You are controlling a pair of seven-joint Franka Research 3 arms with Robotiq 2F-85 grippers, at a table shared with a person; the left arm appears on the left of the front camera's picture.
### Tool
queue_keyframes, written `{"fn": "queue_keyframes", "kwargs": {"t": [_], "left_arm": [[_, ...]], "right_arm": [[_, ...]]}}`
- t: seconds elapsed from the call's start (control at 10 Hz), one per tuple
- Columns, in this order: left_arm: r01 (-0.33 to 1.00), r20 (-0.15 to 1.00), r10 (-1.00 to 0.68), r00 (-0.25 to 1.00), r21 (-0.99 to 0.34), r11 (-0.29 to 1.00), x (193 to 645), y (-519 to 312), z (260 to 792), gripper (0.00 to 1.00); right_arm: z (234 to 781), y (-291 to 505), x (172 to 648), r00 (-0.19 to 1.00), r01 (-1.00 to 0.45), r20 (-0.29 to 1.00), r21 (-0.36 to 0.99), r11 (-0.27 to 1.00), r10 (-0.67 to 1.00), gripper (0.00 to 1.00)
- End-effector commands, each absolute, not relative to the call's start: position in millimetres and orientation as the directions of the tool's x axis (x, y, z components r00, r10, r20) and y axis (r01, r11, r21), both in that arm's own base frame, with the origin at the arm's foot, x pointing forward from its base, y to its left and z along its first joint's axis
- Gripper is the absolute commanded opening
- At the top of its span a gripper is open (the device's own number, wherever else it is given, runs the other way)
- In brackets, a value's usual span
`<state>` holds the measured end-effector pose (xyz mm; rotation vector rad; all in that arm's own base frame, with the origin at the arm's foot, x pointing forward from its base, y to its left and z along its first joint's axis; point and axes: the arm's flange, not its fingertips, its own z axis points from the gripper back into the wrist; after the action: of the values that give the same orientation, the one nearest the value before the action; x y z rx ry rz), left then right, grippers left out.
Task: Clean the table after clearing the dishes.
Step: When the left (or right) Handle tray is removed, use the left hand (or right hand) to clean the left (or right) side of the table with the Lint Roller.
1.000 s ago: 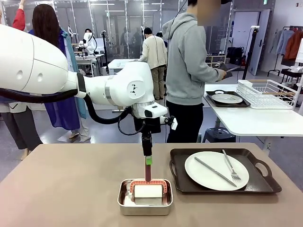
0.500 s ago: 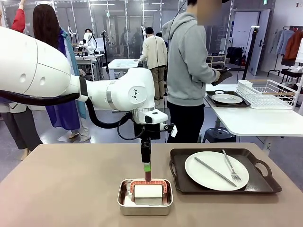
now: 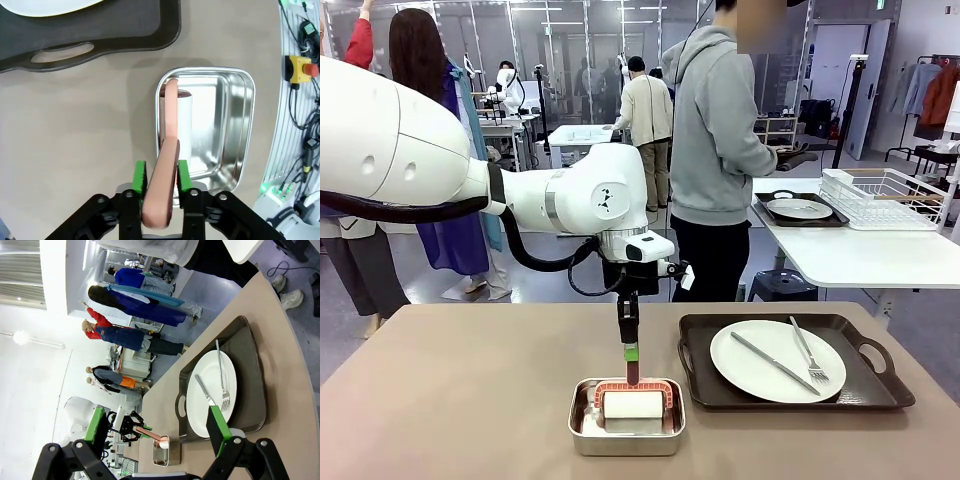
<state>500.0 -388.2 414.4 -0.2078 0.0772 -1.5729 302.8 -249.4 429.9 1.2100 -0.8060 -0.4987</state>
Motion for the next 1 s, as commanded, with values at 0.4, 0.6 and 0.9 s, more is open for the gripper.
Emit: {"fn": "queue_keyframes", "kwargs": {"t": [0.4,0.6,0.9], "left_arm": [[0.977,0.118,-0.991,0.055,-0.21,0.029,490.5,-373.7,427.0,0.0],[0.953,0.127,-0.975,0.18,-0.267,0.141,483.0,-335.7,478.9,0.17],[0.799,0.203,-0.798,0.567,-0.372,0.473,492.2,-245.1,532.5,0.17]], "right_arm": [[432.5,-247.5,301.9,0.635,-0.082,0.283,0.95,0.302,-0.719,1.0],[432.5,-247.5,301.9,0.635,-0.082,0.283,0.95,0.302,-0.719,1.0],[432.5,-247.5,301.9,0.635,-0.082,0.283,0.95,0.302,-0.719,1.0]]}}
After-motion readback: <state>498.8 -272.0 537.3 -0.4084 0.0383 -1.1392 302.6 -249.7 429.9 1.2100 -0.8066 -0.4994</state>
